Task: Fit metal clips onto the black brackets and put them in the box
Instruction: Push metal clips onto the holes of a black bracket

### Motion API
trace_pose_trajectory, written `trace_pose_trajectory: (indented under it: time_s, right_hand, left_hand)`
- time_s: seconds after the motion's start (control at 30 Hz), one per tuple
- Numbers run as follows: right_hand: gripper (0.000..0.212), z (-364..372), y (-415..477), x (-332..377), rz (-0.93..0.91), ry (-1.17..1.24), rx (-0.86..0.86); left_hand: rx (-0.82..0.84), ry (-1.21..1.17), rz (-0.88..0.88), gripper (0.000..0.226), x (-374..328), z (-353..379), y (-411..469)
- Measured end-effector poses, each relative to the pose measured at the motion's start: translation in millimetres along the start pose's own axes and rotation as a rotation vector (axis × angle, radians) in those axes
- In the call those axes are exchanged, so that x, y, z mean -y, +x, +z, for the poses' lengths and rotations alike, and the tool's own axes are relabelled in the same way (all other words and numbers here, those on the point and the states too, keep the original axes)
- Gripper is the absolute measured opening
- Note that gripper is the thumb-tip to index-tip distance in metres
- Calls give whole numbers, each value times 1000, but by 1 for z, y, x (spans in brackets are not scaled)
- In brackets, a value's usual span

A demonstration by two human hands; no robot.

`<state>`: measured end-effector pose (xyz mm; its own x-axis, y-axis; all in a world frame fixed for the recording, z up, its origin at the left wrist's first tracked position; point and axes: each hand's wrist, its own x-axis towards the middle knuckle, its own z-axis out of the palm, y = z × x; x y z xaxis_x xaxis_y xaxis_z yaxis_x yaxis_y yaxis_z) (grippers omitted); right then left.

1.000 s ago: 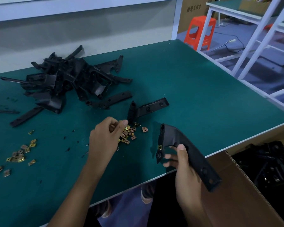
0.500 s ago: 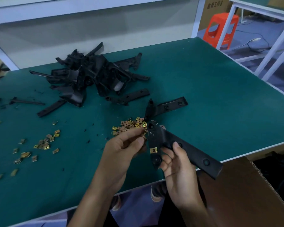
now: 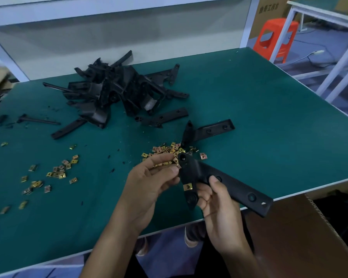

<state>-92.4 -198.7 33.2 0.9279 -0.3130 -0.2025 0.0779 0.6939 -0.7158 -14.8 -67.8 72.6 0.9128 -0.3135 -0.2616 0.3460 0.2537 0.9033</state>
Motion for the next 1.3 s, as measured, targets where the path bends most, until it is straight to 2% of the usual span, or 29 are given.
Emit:
trace_pose_trajectory:
  time_s: [0.27, 0.57, 0.77, 0.93, 1.03, 1.2, 1.3]
  right_hand:
    - [40, -2, 2, -3, -23, -30, 33]
    - [28, -10, 8, -6, -16, -170, 18]
    - [41, -9, 6, 0, 57, -207, 111]
    - [33, -14, 6, 2, 63, -277, 143]
    - [22, -21, 5, 6, 31, -397, 140]
    - [50, -30, 3, 16, 36, -560, 172]
    - [47, -25, -1, 25, 77, -660, 136]
  left_hand:
    - [-11, 22, -26, 26, -5, -3, 1]
    - [14, 146, -51, 30, -13, -15, 1]
    - [114, 201, -131, 33, -24, -23, 3]
    - [154, 213, -219, 37, -30, -27, 4]
    - [187, 205, -248, 48, -35, -30, 4]
    - [265, 234, -266, 49, -39, -32, 4]
    - [304, 262, -252, 50, -40, -33, 5]
